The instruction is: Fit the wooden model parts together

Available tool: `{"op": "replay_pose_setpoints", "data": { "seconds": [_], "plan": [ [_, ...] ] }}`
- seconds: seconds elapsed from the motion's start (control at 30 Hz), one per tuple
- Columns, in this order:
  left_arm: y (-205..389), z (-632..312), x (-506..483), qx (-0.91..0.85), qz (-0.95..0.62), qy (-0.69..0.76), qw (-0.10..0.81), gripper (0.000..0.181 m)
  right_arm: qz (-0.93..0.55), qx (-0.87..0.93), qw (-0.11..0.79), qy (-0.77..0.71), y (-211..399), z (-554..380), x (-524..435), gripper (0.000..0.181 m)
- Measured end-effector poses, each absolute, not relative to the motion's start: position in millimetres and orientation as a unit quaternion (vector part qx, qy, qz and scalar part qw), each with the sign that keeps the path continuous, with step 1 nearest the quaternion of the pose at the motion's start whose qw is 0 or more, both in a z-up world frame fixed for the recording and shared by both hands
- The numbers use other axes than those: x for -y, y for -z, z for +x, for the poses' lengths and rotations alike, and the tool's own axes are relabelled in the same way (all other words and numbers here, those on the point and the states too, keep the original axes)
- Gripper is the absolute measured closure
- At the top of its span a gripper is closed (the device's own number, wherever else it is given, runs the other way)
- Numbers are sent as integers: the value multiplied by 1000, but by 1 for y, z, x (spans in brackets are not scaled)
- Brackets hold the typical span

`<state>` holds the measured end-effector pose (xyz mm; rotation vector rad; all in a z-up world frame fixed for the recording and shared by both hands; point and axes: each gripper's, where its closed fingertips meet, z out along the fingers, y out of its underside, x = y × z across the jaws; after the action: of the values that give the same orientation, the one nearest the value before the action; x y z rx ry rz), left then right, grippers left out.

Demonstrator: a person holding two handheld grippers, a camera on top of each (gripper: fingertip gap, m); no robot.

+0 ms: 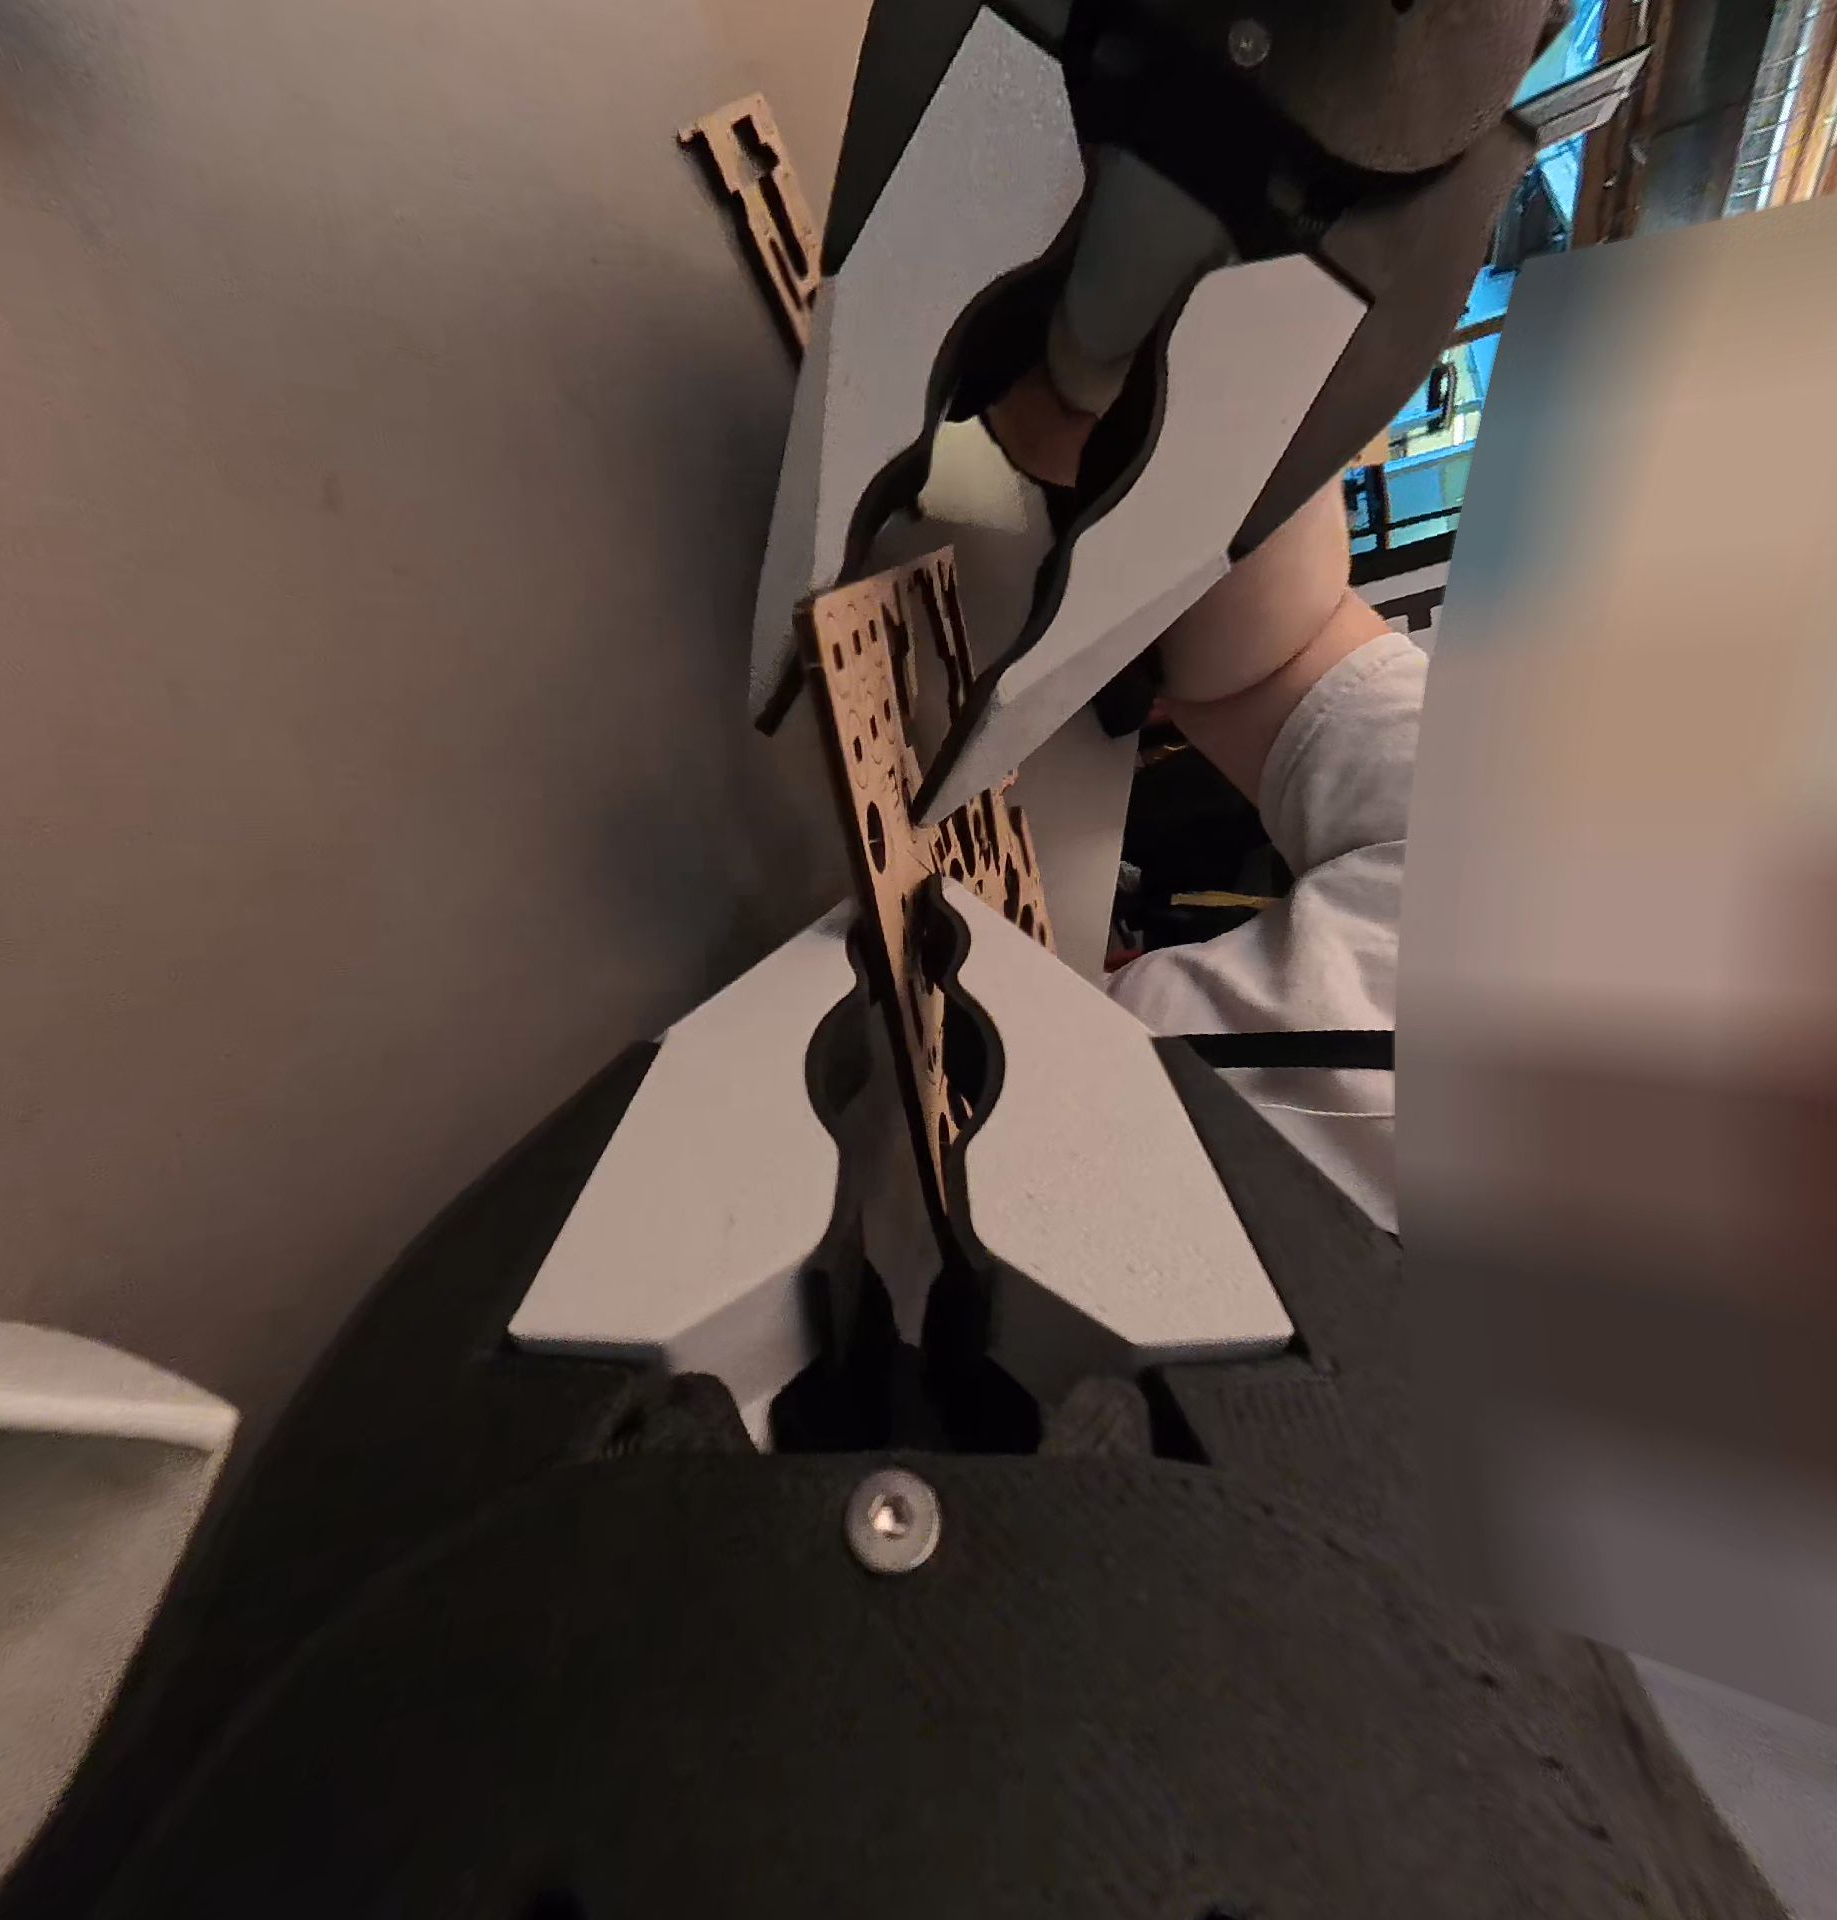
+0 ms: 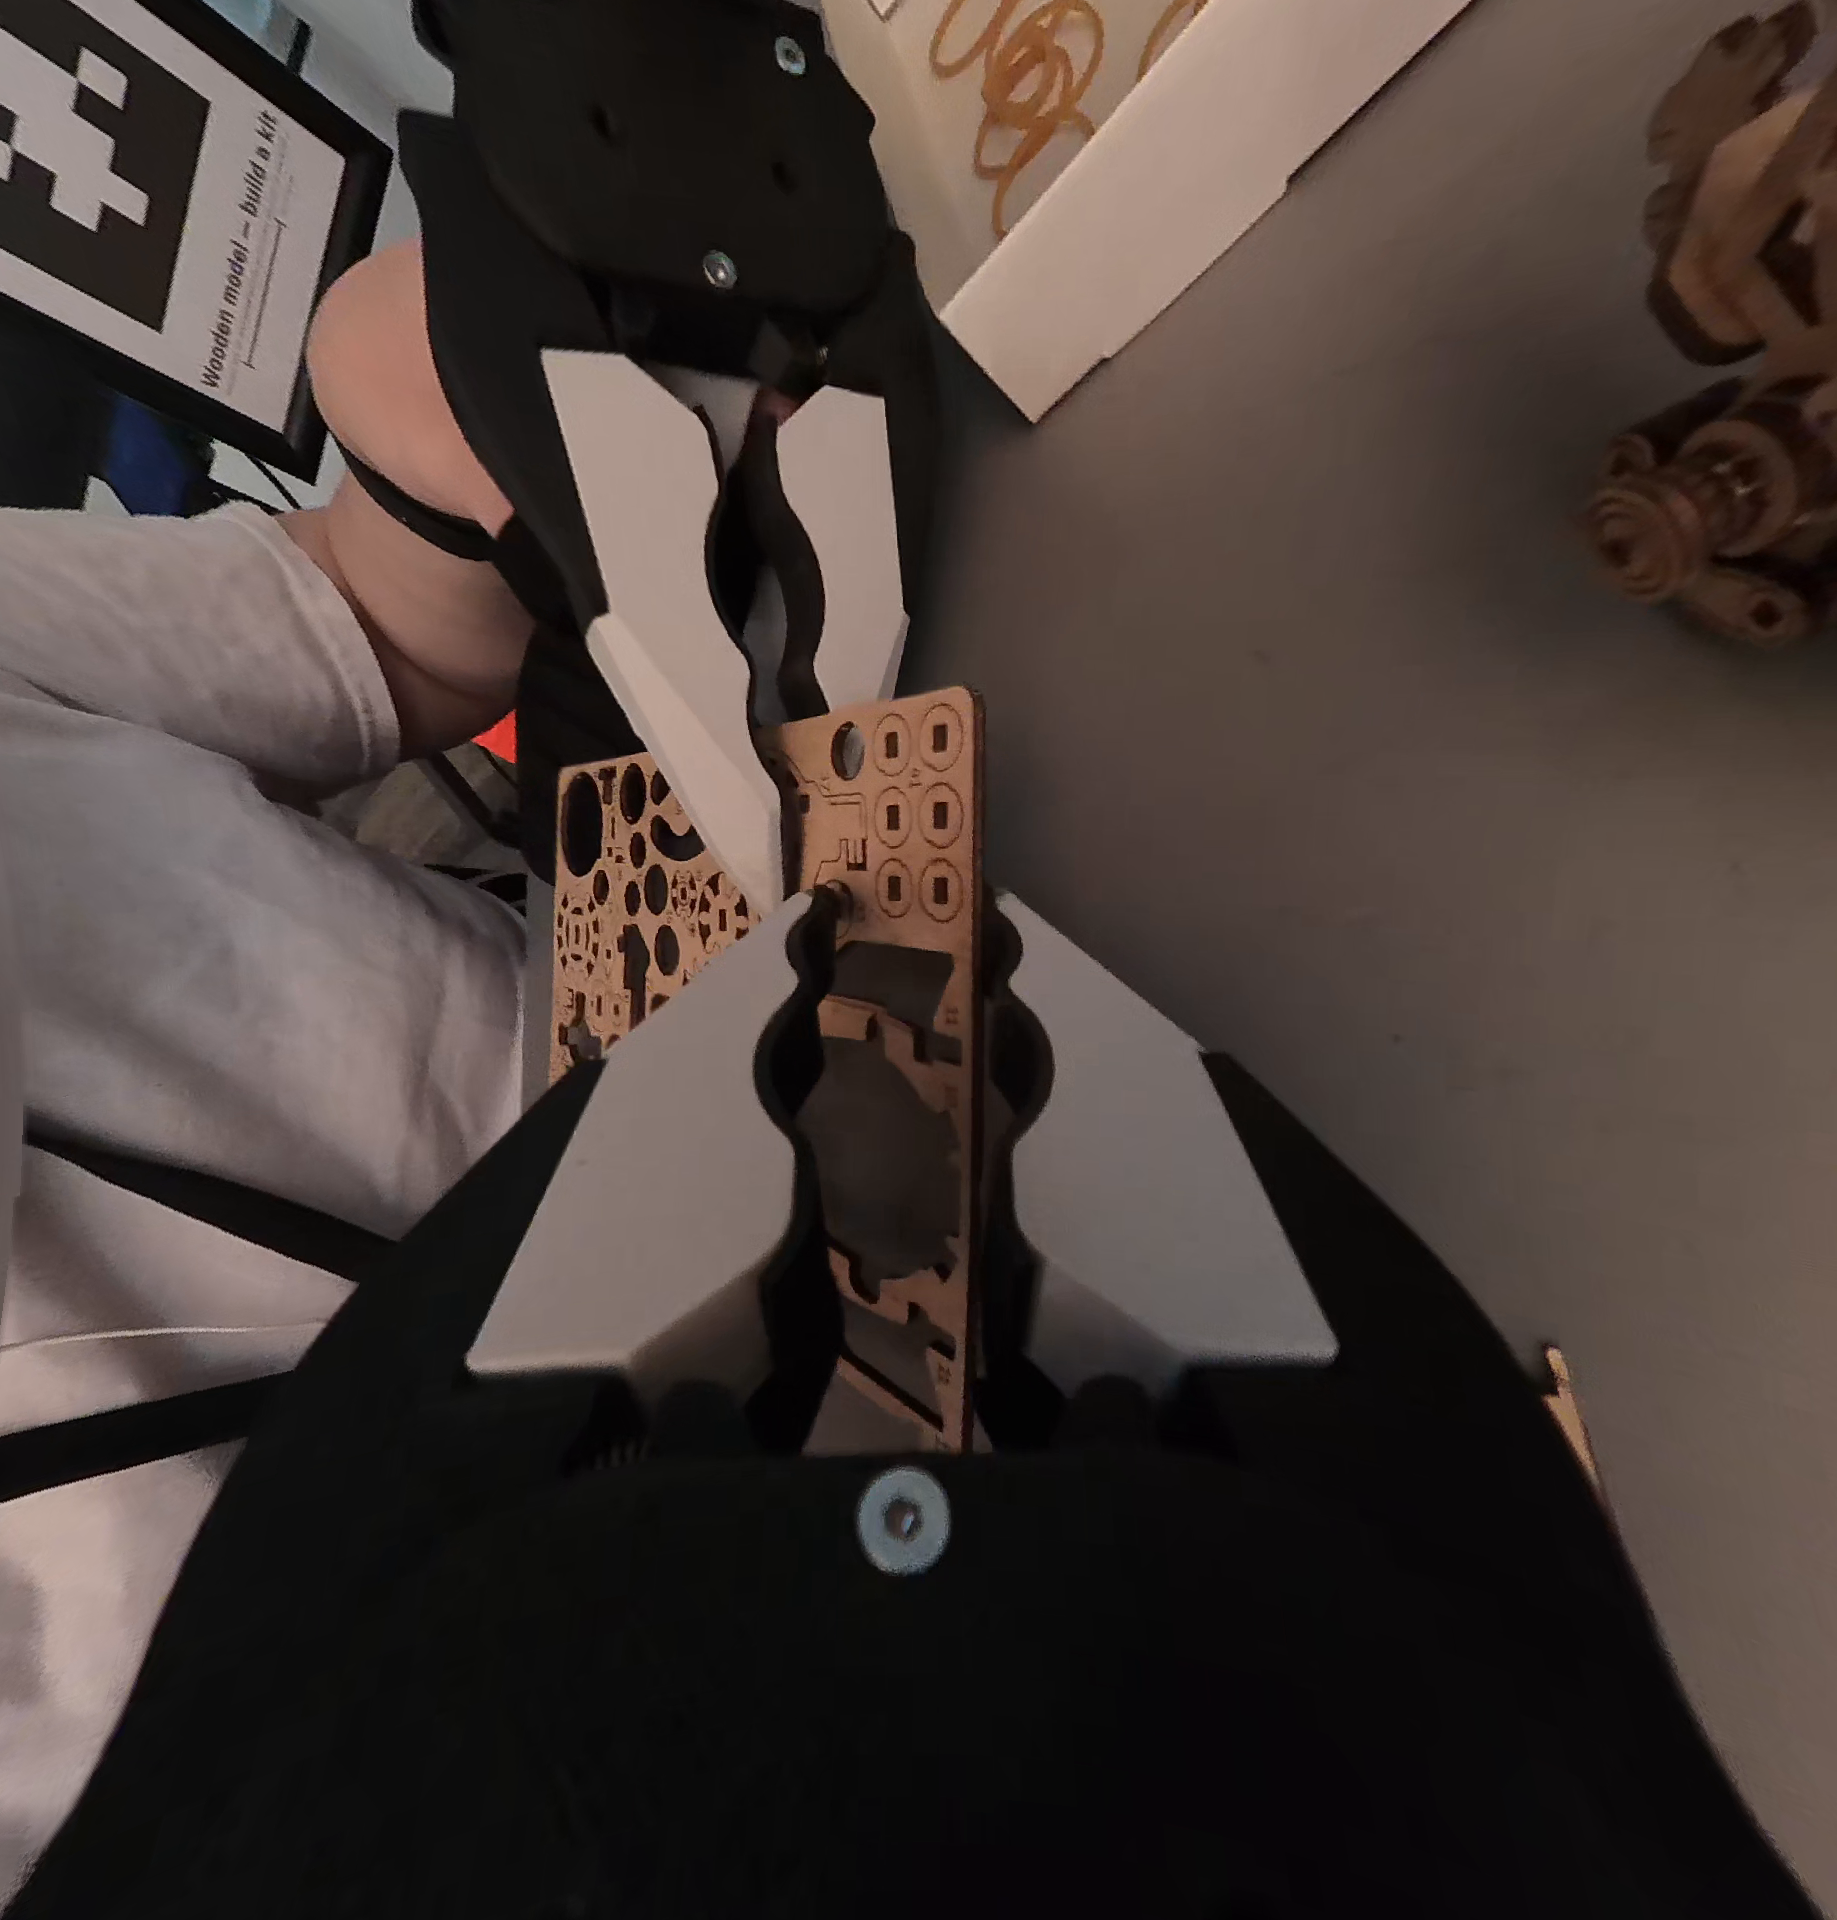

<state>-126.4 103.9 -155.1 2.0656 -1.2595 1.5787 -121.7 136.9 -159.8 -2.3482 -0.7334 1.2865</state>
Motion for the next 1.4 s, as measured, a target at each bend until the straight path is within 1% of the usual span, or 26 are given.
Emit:
{"op": "replay_pose_setpoints", "data": {
  "seconds": [0.37, 0.6, 0.93, 1.07, 1.17, 1.3, 1.37, 1.4],
  "plan": [
    [161, -127, -104, 442, 714, -530, 120, 179, -832, 268, 177, -453, 166, -122, -137, 156],
    [164, -125, -108, 445, 717, -526, 106, 180, -839, 290, 191, -419, 167, -119, -141, 156],
    [166, -123, -110, 446, 720, -522, 97, 179, -840, 292, 197, -413, 168, -118, -144, 158],
    [160, -124, -109, 446, 708, -537, 107, 176, -829, 298, 203, -427, 162, -119, -145, 154],
    [157, -124, -111, 439, 704, -547, 107, 176, -833, 302, 217, -409, 162, -117, -149, 150],
    [158, -124, -110, 441, 706, -544, 109, 176, -834, 300, 220, -407, 162, -118, -148, 150],
    [156, -124, -110, 437, 704, -550, 109, 176, -832, 287, 226, -416, 157, -115, -150, 146],
    [155, -124, -110, 435, 703, -552, 110, 176, -831, 279, 235, -420, 154, -113, -152, 148]
  ]
}}
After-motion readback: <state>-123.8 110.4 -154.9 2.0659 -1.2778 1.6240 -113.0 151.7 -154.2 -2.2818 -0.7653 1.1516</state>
